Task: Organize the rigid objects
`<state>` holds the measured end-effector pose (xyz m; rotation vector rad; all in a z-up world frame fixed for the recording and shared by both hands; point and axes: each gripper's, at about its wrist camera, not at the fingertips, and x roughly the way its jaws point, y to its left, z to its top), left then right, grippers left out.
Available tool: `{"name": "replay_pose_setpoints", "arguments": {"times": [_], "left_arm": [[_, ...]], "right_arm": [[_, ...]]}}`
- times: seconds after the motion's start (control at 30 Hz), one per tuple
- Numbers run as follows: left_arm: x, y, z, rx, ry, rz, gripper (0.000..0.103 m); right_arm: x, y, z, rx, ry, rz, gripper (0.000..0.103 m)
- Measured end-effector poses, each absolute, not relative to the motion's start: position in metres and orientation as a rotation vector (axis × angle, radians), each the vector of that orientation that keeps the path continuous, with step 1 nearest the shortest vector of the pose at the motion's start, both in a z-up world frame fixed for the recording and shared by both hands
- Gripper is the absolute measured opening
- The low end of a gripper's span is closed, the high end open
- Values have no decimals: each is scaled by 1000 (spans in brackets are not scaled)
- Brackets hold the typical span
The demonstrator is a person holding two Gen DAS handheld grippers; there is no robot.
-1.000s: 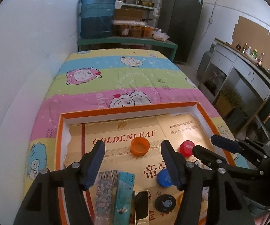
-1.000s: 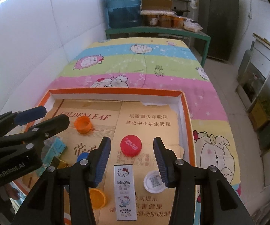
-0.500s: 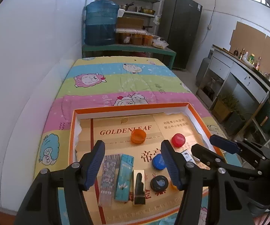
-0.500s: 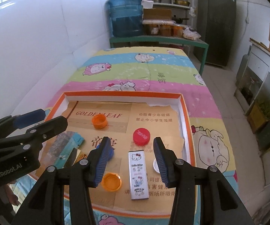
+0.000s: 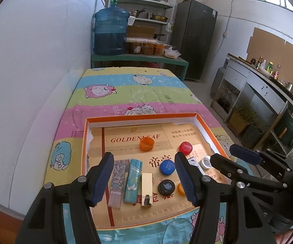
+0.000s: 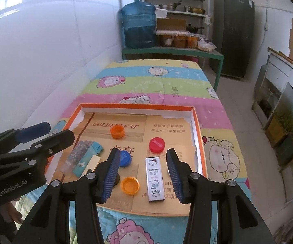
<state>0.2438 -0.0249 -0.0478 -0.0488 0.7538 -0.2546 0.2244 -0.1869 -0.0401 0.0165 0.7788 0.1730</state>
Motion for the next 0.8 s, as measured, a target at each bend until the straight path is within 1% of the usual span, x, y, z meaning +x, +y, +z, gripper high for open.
{"name": "replay_pose_setpoints", "arguments": {"times": [0.8], "left_arm": [[171,-13,-26,-61,683,-217,62]], "right_arm": [[155,-173,-12,-3,710,168,49]]}}
